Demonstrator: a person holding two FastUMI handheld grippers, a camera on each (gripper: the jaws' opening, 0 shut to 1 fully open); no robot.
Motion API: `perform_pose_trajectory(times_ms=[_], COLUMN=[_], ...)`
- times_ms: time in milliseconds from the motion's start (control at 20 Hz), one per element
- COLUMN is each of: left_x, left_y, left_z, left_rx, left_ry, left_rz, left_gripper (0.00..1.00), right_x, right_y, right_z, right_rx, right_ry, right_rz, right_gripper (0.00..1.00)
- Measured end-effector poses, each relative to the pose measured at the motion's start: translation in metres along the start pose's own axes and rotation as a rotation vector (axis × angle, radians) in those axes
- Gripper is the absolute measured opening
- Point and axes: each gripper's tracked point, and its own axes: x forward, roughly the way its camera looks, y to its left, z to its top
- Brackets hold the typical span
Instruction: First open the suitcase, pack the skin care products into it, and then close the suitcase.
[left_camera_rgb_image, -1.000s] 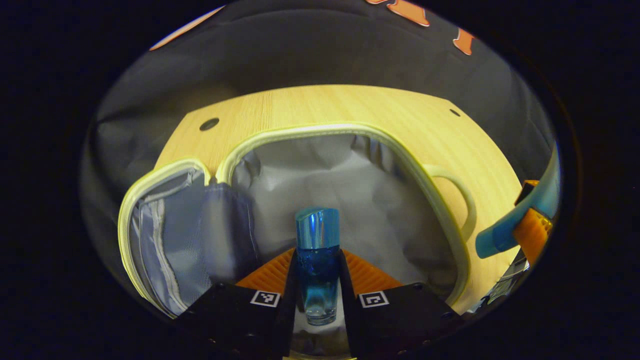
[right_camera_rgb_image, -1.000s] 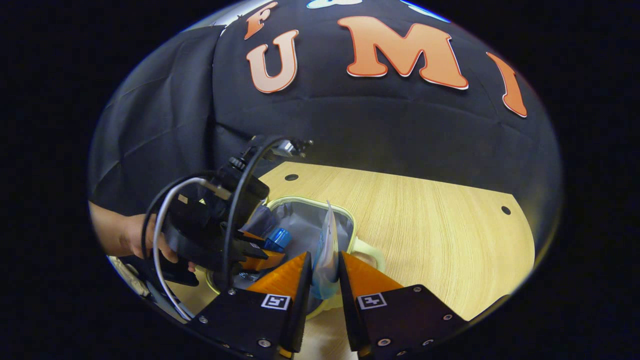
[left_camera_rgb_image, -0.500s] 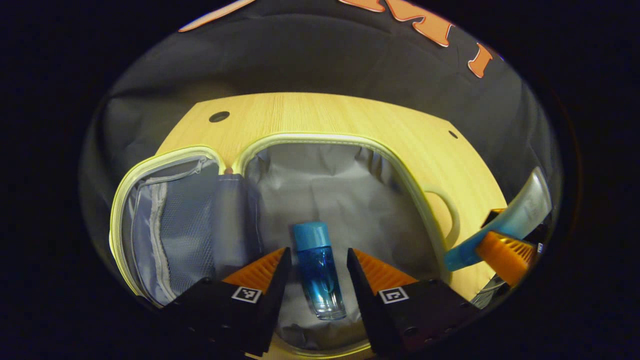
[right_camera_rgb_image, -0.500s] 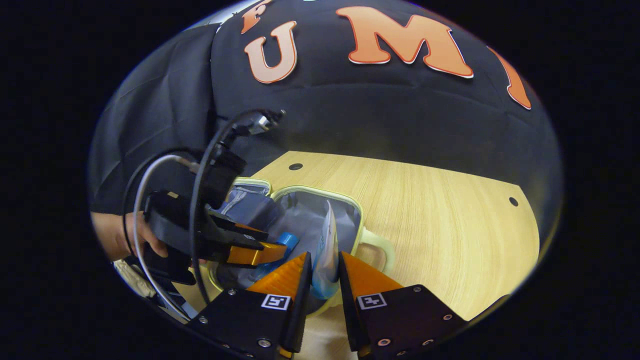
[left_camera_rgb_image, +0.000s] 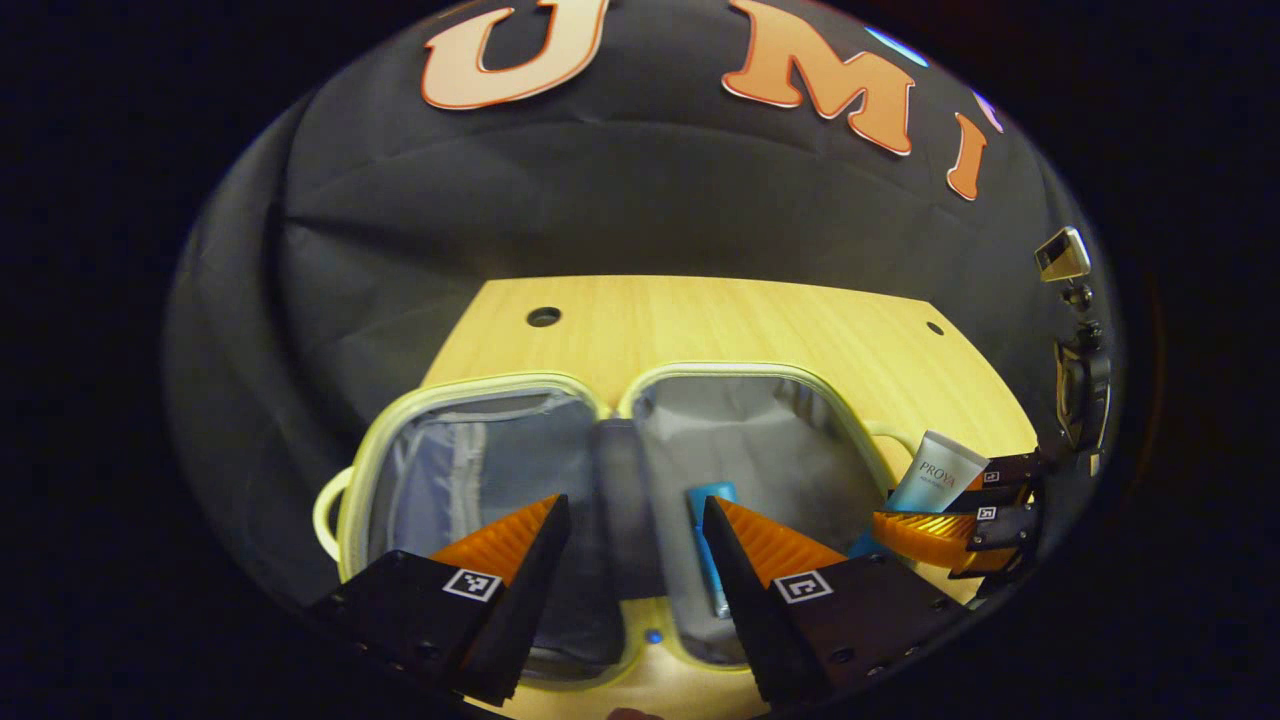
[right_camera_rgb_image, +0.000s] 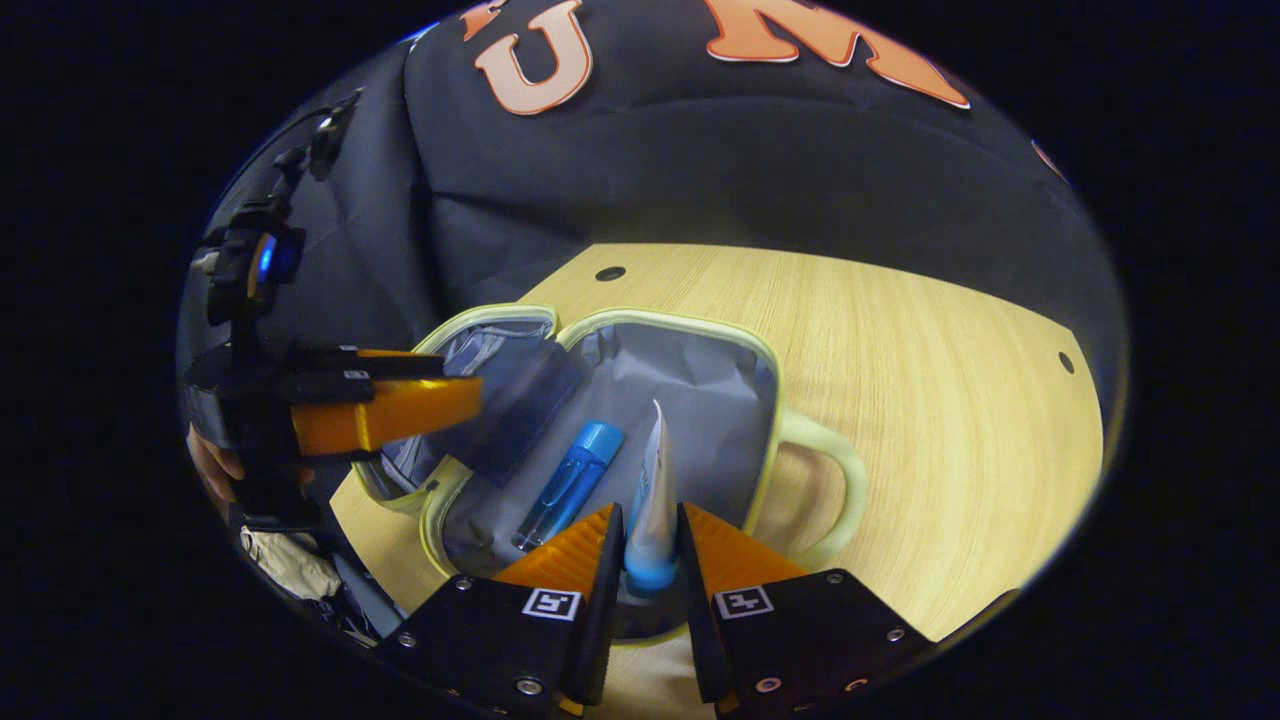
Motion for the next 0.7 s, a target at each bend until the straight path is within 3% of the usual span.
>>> perform_pose_trajectory(times_ms=[250,550,600,700], left_x=[-0.023,-0.036,-0.037,-0.041], left_y=[0.074,0.175,0.191,0.215], left_z=[-0.007,-0.025,-0.029,-0.036], left_rx=[-0.015,-0.059,-0.082,-0.138], left_ry=[-0.023,-0.028,-0.019,-0.023], left_rz=[0.114,0.258,0.278,0.306], left_gripper=[0.83,0.82,0.82,0.82], right_x=[0.024,0.038,0.042,0.042], right_y=[0.0,-0.003,-0.001,-0.007], right_z=[-0.02,-0.022,-0.019,-0.011], right_rx=[0.059,0.185,0.211,0.231], right_ry=[0.143,0.219,0.228,0.211], right_rz=[-0.014,-0.038,-0.036,-0.048], right_gripper=[0.35,0.35,0.41,0.36])
